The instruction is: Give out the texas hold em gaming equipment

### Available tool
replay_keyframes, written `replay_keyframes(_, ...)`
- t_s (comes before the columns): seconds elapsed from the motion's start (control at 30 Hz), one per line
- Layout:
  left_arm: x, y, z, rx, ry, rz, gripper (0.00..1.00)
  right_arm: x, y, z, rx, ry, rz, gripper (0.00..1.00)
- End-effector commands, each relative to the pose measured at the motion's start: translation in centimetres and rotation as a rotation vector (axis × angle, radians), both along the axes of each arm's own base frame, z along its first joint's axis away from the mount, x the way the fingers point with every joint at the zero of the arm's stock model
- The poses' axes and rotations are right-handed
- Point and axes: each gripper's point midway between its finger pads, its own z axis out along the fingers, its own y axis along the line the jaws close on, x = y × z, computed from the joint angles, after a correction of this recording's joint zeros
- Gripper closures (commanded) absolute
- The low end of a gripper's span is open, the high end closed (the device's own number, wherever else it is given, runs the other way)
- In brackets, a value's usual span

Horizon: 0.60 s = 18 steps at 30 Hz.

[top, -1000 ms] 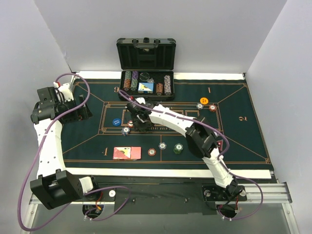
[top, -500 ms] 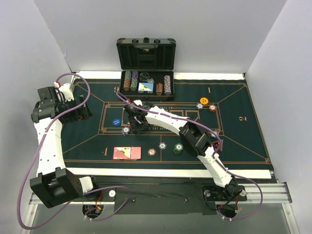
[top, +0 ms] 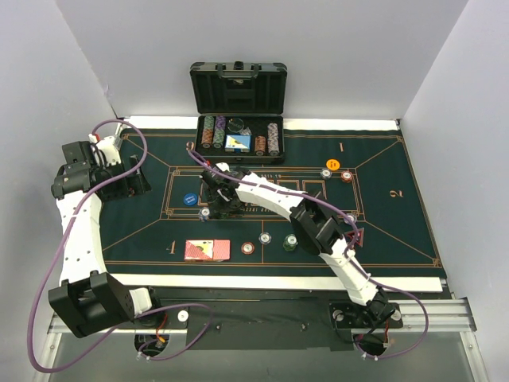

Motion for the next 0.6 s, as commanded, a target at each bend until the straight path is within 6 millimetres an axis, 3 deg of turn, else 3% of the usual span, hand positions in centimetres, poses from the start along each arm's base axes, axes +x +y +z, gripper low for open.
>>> replay_keyframes(0.0,1.1,0.5,1.2,0.016,-0.06,-0.004,0.04,0.5,-1.0,0.9,-0.007,-0.002,-0.005,0.48)
replay_keyframes(0.1,1.0,0.4,1.2,0.015,-0.06,-0.003,0.04,0.7,-1.4,2.3,0.005,-0.021,-0.011,0.41)
replay_keyframes(0.37,0.7,0.3,1.7,0.017,-0.071,-0.005,0.04,0.4,-3.6,8.6,0.032,-0.107,-0.011,0.39)
replay_keyframes(0.47,0.6,0.2,1.9,0.015,-0.075,-0.007,0.04,0.1,-5.6,11.5,0.038,-0.151,-0.037,0.38)
replay_keyframes(0.5,0.5,0.1,1.9,0.011,-0.074,-0.005,0.04,-0.3,-6.7,11.2,0.019,-0.141,-0.045,0.38)
replay_keyframes(0.53,0.5,0.1,2.0,0.014,-0.076,-0.008,0.04,-0.5,-7.5,12.5,0.024,-0.167,-0.055,0.36)
replay_keyframes(0.57,0.4,0.1,2.0,0.017,-0.079,-0.007,0.04,-1.0,-9.0,12.6,0.002,-0.166,-0.064,0.35)
